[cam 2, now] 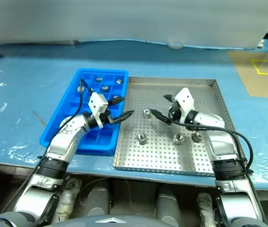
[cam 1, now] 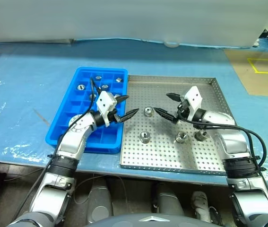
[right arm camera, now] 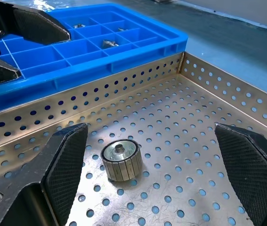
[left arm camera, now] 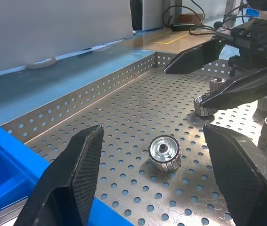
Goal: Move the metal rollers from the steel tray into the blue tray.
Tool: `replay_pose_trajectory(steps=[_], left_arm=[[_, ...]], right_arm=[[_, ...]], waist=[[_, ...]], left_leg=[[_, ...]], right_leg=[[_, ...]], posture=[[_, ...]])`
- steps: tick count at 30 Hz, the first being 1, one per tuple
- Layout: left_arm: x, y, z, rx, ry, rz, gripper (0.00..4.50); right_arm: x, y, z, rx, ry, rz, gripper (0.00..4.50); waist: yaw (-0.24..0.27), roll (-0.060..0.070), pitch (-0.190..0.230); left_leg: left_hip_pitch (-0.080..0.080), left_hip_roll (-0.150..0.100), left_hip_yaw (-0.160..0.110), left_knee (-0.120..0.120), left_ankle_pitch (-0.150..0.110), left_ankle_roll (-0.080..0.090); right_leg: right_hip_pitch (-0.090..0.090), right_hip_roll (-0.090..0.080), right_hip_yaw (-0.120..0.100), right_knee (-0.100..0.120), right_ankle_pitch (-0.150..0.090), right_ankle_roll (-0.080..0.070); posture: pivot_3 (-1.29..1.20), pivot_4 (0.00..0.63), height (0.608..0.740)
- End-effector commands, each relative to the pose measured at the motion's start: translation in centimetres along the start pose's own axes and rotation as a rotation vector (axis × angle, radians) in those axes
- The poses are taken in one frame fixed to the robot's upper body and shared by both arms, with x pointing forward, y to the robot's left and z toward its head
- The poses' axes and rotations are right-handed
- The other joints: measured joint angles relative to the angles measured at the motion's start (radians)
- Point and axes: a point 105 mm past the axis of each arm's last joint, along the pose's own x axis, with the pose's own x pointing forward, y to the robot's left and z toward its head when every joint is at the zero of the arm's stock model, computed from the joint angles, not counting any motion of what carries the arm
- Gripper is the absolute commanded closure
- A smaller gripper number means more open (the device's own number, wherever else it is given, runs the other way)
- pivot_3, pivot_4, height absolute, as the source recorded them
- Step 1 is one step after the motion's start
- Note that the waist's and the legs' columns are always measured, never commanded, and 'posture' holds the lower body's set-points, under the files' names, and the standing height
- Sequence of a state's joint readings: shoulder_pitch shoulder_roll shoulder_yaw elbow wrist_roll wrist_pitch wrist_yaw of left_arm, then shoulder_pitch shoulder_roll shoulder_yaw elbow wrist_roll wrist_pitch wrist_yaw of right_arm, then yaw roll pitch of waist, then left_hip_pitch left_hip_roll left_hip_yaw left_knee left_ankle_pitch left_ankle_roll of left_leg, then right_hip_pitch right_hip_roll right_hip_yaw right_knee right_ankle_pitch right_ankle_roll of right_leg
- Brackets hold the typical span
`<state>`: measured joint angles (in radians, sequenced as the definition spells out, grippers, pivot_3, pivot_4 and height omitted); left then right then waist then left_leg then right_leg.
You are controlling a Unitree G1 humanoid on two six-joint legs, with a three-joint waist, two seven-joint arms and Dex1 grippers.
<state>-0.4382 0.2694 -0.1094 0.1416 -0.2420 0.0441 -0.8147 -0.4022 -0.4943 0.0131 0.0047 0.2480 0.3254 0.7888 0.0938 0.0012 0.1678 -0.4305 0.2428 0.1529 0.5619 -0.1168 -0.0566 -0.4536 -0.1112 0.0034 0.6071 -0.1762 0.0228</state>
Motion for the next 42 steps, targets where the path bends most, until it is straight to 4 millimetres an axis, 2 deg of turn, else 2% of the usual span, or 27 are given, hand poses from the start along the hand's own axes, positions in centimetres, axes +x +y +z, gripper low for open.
replay_pose_trajectory(steps=[1,33,39,42], left_arm=[[-0.1,0.2,1.3,0.024,-0.042,0.007,0.95],[0.7,-0.2,1.0,0.022,-0.024,-0.034,0.95],[3.2,-0.1,0.7,-0.015,0.059,-0.122,0.95],[5.5,-0.3,1.2,-0.048,0.088,-0.222,0.95]], right_arm=[[-0.1,-0.4,1.4,-0.023,-0.045,-0.011,0.0],[-0.3,-0.4,0.8,-0.028,-0.033,-0.036,0.0],[-1.6,-1.6,0.5,-0.023,-0.02,-0.093,0.0],[-2.7,-2.1,-0.1,-0.022,0.002,-0.134,0.0]], waist=[[0.0,0.0,0.0],[-0.001,0.0,0.0],[0.001,0.0,0.0],[0.001,0.0,0.0]], left_leg=[[0.0,0.0,0.0,0.0,0.0,0.0],[0.0,0.0,0.0,0.0,0.0,0.0],[0.0,-0.001,0.0,0.0,0.0,0.0],[0.0,-0.001,0.0,0.001,0.0,0.0]], right_leg=[[0.0,0.0,0.0,0.0,0.0,0.0],[0.0,0.0,0.0,0.0,0.0,0.0],[0.0,0.0,0.0,0.0,0.0,0.0],[0.0,-0.001,0.001,0.0,0.0,0.0]], posture=[[0.01,0.15,0.74],[-0.03,0.15,0.74],[-0.08,0.15,0.74],[-0.12,0.15,0.74]])
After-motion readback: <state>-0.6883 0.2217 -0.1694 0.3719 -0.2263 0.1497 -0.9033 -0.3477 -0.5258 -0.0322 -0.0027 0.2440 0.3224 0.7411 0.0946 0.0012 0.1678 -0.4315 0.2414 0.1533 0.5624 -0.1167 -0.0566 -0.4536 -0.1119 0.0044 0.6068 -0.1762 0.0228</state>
